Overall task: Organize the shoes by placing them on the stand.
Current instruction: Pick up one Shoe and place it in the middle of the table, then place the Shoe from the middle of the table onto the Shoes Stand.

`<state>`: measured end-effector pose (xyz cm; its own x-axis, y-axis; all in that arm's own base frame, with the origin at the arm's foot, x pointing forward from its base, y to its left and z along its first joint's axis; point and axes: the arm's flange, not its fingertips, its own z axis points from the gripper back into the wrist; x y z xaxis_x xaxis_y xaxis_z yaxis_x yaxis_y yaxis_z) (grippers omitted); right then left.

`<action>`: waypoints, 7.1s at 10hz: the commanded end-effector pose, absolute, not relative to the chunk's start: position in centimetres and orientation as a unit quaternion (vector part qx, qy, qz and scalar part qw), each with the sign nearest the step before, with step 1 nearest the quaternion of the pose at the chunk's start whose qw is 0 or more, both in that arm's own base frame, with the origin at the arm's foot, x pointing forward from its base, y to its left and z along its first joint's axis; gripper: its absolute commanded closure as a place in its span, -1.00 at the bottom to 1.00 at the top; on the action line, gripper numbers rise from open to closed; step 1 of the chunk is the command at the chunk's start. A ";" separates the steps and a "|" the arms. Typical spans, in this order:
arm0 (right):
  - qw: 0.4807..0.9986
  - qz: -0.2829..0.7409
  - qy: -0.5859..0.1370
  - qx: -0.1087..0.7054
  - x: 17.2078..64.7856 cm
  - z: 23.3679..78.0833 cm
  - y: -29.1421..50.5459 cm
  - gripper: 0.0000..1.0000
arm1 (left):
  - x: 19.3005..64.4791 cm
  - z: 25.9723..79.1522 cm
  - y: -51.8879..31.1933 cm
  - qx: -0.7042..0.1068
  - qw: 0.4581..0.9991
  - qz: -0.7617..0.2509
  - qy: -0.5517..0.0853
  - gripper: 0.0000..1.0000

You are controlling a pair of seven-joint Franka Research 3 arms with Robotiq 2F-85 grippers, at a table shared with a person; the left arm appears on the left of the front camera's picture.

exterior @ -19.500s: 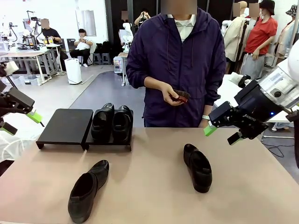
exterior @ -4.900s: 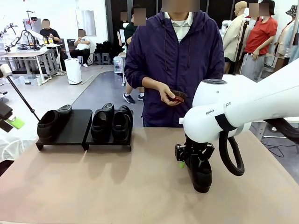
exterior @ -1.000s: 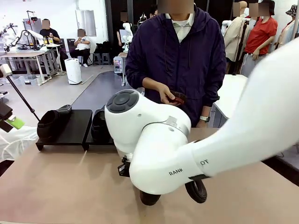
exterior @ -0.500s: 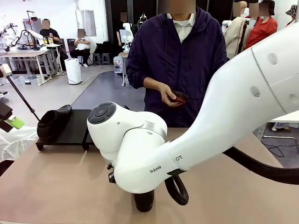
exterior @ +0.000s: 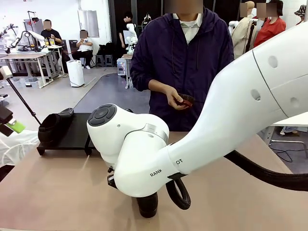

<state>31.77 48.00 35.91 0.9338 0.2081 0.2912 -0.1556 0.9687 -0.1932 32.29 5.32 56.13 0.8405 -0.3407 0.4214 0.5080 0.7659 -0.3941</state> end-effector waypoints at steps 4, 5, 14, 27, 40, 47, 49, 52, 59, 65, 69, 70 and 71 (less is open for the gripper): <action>0.975 0.126 -0.182 -0.002 28.9 45.7 39.7 -1.00 | 32.1 56.1 5.7 -0.253 0.924 -0.237 -0.164 -1.00; 0.976 0.136 -0.167 0.020 28.0 48.7 35.6 -1.00 | 32.1 56.1 5.7 -0.253 0.924 -0.237 -0.164 -1.00; 0.951 0.093 -0.102 0.278 26.8 54.7 2.7 -1.00 | 32.1 56.1 5.7 -0.253 0.924 -0.237 -0.164 -1.00; 0.960 0.086 -0.076 0.256 26.7 56.6 1.3 -1.00 | 32.1 56.1 5.7 -0.253 0.924 -0.237 -0.164 -1.00; 0.960 0.086 -0.076 0.256 26.7 56.6 1.3 -1.00 | 25.1 49.5 -26.9 -0.187 0.962 -0.194 0.033 -1.00; 0.960 0.086 -0.076 0.256 26.7 56.6 1.3 -1.00 | 29.7 44.9 -33.3 -0.076 0.991 0.110 -0.025 -1.00; 0.960 0.086 -0.076 0.256 26.7 56.6 1.3 -1.00 | 30.6 42.9 -33.8 -0.046 0.989 0.136 -0.029 -1.00; 0.960 0.086 -0.076 0.256 26.7 56.6 1.3 -1.00 | 32.3 39.9 -34.2 -0.054 0.987 0.124 -0.082 -1.00; 0.960 0.086 -0.076 0.256 26.7 56.6 1.3 -1.00 | 34.5 34.7 -34.9 -0.029 0.990 0.104 -0.086 -1.00; 0.960 0.086 -0.076 0.256 26.7 56.6 1.3 -1.00 | 34.5 34.0 -34.8 -0.026 0.988 0.104 -0.109 1.00; 0.960 0.086 -0.076 0.256 26.7 56.6 1.3 -1.00 | 34.1 33.9 -35.0 -0.024 0.989 0.101 -0.110 1.00; 0.960 0.086 -0.076 0.256 26.7 56.6 1.3 -1.00 | 34.1 34.2 -35.2 -0.028 0.989 0.097 -0.111 1.00; 0.960 0.086 -0.076 0.256 26.7 56.6 1.3 -1.00 | 34.0 34.4 -35.2 -0.028 0.988 0.097 -0.113 1.00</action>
